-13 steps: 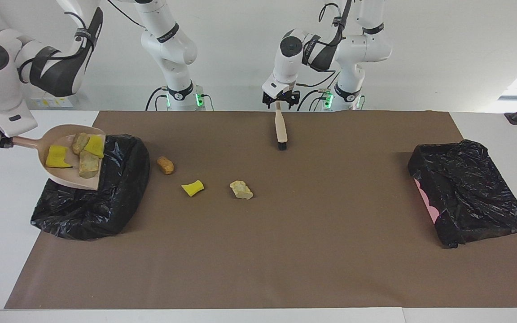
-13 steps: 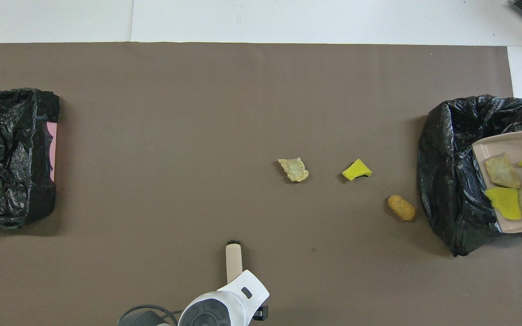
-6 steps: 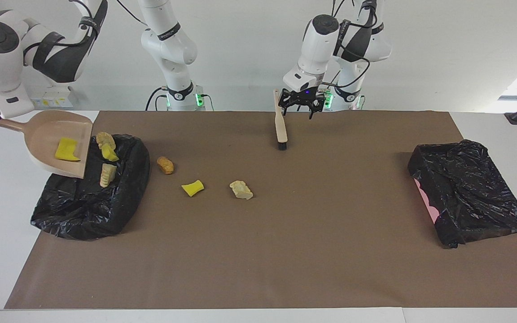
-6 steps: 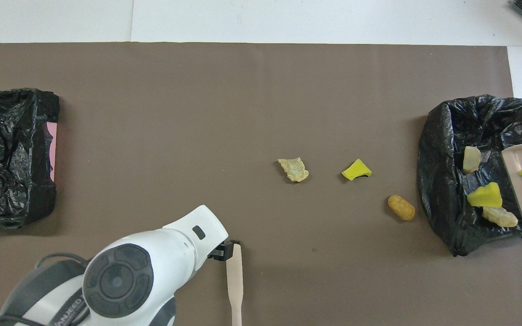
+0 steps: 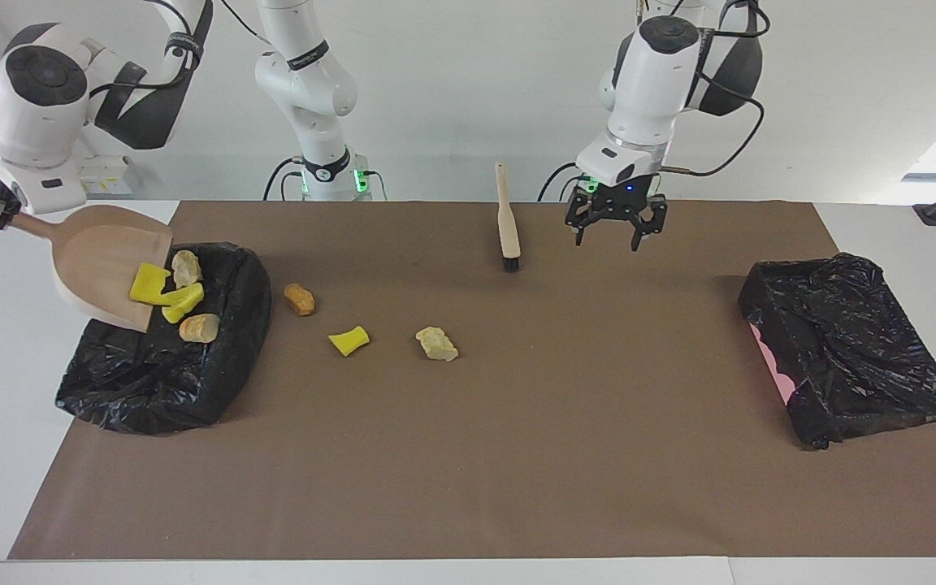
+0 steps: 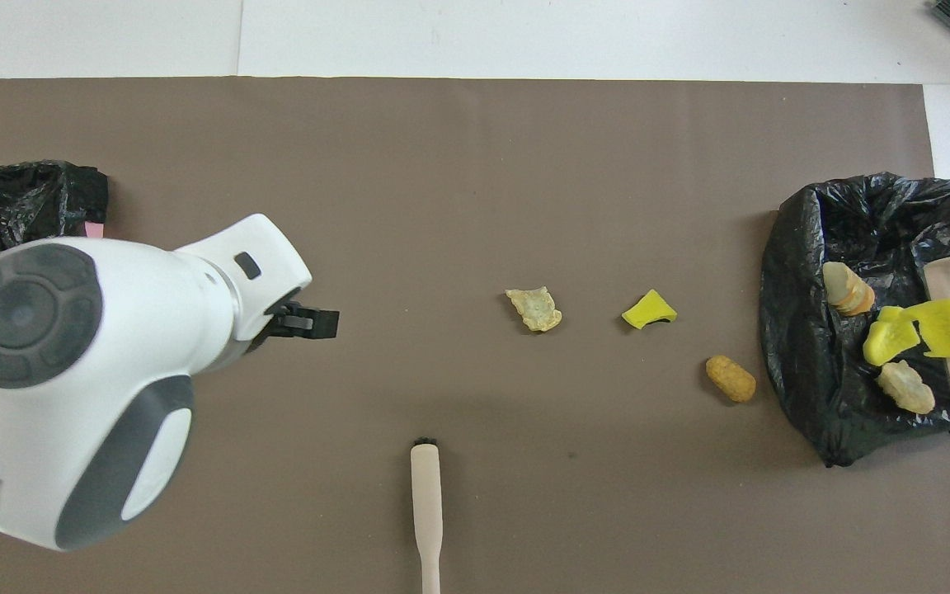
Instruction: Sweep and dump trash in bin
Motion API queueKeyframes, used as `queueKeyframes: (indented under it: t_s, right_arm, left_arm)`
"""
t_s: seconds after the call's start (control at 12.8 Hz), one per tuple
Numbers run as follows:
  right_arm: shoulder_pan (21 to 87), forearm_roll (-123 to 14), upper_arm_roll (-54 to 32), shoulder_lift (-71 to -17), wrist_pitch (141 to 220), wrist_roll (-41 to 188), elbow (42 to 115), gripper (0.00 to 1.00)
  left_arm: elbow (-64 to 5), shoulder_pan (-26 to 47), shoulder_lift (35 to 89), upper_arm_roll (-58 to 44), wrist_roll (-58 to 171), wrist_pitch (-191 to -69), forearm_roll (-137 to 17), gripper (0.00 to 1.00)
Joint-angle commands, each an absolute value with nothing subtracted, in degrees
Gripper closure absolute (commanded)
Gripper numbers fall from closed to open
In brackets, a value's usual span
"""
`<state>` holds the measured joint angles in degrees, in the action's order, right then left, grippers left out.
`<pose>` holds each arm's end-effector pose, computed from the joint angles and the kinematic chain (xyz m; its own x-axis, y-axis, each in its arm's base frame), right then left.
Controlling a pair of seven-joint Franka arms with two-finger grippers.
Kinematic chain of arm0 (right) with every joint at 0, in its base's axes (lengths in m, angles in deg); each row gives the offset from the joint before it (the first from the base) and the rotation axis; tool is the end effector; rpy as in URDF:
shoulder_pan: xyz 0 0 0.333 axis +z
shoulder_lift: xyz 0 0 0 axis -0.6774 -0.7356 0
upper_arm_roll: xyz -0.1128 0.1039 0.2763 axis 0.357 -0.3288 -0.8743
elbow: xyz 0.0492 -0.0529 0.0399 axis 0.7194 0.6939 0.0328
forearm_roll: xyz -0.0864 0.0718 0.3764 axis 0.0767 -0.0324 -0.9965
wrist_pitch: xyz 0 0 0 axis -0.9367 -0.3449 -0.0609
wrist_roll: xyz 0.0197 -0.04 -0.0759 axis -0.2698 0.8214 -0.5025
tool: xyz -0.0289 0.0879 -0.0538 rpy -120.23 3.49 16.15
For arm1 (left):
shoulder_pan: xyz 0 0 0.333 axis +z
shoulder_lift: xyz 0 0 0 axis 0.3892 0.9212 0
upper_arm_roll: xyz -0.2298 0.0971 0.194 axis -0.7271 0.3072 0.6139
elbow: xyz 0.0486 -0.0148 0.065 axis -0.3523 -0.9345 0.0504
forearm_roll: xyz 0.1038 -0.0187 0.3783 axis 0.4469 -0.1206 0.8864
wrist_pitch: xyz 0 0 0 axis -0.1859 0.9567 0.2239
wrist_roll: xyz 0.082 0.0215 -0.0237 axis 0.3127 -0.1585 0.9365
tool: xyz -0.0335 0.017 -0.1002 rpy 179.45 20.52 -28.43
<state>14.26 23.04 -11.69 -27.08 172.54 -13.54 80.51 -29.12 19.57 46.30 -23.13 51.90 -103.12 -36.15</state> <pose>0.5148 -0.2477 0.5700 -0.0111 0.7035 -0.7106 0.9971 -0.0461 -0.0612 0.5015 -0.2192 0.5556 0.9681 -0.2019 0.1483 -0.2056 -0.9786 0.0104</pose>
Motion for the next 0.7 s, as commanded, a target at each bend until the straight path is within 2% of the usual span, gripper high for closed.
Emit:
queueKeyframes:
  t_s: [0.0, 0.23, 0.63]
  right_arm:
    - [13.9, 25.0, -12.1, -24.1, 173.6, -13.3, 82.9, 1.00]
    - [16.5, 24.8, -12.3, -23.8, 172.1, -12.8, 83.3, 1.00]
    - [13.7, 24.7, -11.8, -23.1, 173.2, -17.9, 80.4, 1.00]
  left_arm:
    - [-22.0, 17.8, 47.2, -17.0, 44.3, -96.1, -34.7, 0.00]
    - [-13.2, 17.8, 47.2, -10.6, 37.9, -86.2, -35.3, 0.00]
    - [-7.6, 17.9, 47.6, -7.1, 37.4, -77.6, -35.4, 0.00]
